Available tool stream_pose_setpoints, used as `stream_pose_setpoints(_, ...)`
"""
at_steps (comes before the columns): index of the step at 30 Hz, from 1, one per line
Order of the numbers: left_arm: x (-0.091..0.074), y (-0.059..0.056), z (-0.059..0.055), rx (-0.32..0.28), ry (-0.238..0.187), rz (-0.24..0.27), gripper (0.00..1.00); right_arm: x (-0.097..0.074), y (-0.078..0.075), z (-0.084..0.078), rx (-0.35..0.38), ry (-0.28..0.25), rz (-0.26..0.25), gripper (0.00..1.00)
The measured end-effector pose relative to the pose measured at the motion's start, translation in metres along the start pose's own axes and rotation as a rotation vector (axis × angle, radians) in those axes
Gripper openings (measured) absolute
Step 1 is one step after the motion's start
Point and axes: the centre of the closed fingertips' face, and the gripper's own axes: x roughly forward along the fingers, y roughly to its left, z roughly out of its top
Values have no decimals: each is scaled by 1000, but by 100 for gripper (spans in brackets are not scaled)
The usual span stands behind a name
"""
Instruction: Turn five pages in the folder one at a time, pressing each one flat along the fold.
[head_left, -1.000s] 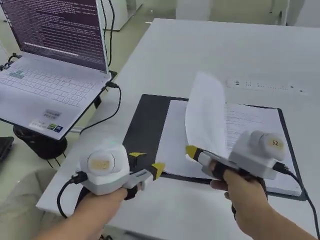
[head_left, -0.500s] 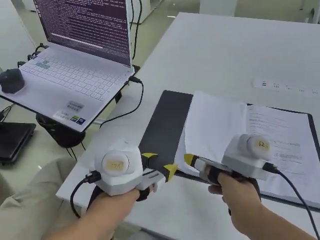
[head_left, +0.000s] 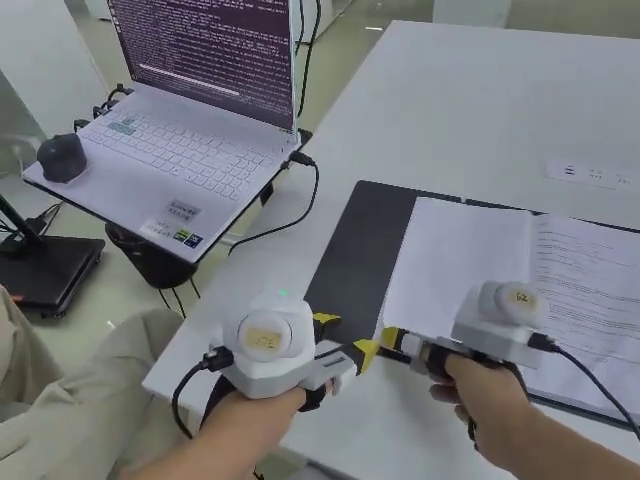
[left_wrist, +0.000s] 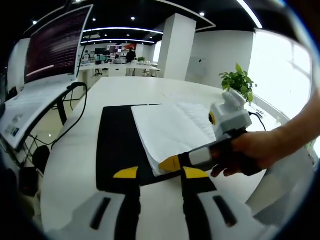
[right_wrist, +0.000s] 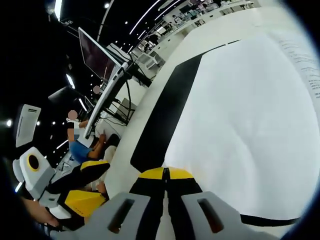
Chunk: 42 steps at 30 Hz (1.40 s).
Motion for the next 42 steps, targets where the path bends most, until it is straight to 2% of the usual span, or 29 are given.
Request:
stream_pose_setpoints(2,3,0,-1,8,5,-2,31,-2,2,2,-3,-12,27,0)
stream_pose_setpoints(3,4,-1,-1,12,8,-3,31,-5,8,5,52,-30,82,2)
stream_pose_setpoints(5,8,-2,-1,19,12,-8,31,-12,17,10,171,-55,149,9)
stream_pose_setpoints(6,11,-4,0,27,15,-13,31,-18,18,21,201,-115,185,13)
stream_pose_setpoints(7,12,-6,0,30,16,-17,31,-22,19,25,220,-133,205,17)
stream_pose_setpoints(9,18,-12,2,54,17,-29,31,-34,14,33,258,-162,226,13)
stream_pose_setpoints(12,32,-22,5,101,21,-52,29,-50,-2,44,272,-204,191,5)
stream_pose_setpoints(14,42,-25,3,113,33,-58,30,-60,-12,50,279,-216,180,5)
stream_pose_setpoints(16,54,-27,0,137,51,-61,29,-70,-24,56,276,-237,149,4)
stream_pose_setpoints(19,67,-27,-5,151,68,-51,28,-84,-41,64,302,-271,115,2)
stream_pose_setpoints(21,73,-24,-12,153,93,-34,28,-89,-49,67,311,-280,95,1)
stream_pose_setpoints(24,77,-20,-17,153,109,-21,28,-96,-59,73,310,-297,75,0)
stream_pose_setpoints(29,79,-15,-26,156,131,-4,27,-98,-64,76,314,-294,53,0)
stream_pose_setpoints(31,79,-13,-34,159,158,3,27,-97,-66,78,322,-297,49,0)
stream_pose_setpoints(33,77,-13,-32,177,128,5,26,-96,-69,81,323,-294,38,0)
stream_pose_setpoints(34,78,-12,-32,168,122,9,26,-96,-70,83,320,-296,35,0)
stream_pose_setpoints(39,77,-12,-32,183,102,10,26,-93,-75,94,302,-294,22,0)
stream_pose_setpoints(42,78,-12,-32,198,106,7,26,-91,-80,98,299,-292,14,0)
